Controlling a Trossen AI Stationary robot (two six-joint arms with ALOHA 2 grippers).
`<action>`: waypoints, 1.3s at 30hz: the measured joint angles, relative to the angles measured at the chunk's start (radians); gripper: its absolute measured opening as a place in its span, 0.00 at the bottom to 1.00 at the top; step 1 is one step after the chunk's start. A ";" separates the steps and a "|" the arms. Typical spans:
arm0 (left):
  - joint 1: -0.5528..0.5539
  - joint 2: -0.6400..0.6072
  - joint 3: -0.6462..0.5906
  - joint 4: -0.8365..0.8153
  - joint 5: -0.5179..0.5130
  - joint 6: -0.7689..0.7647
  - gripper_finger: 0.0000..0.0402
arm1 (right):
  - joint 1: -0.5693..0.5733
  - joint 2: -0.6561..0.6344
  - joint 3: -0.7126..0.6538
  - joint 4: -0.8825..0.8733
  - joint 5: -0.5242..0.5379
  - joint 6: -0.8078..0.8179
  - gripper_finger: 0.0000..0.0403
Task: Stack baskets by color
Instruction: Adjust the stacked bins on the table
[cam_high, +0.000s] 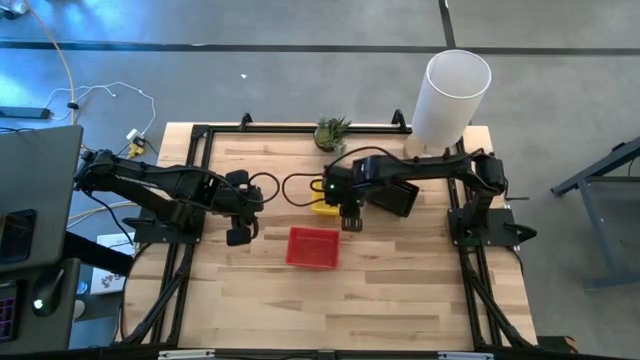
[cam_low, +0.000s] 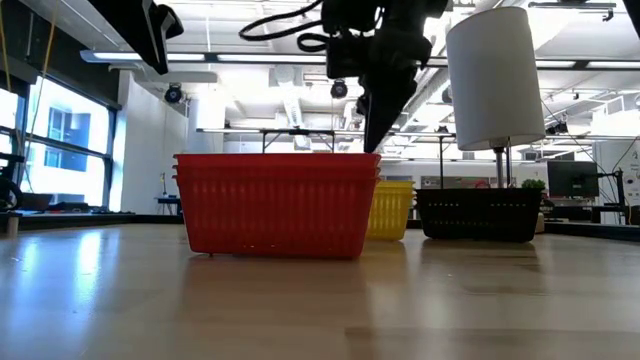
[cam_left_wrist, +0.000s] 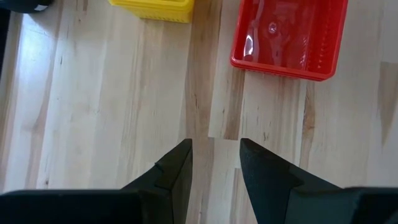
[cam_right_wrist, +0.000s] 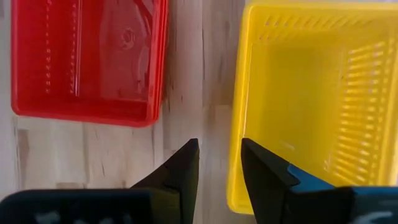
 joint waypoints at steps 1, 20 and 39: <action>0.000 0.000 0.000 0.000 0.000 0.000 0.30 | 0.004 0.004 0.000 0.008 -0.001 0.007 0.27; 0.000 0.002 0.000 0.002 -0.005 0.000 0.30 | 0.017 0.097 -0.001 0.047 -0.068 0.017 0.27; 0.000 0.002 0.000 0.003 -0.021 0.000 0.30 | -0.045 0.157 -0.001 0.097 -0.016 0.014 0.27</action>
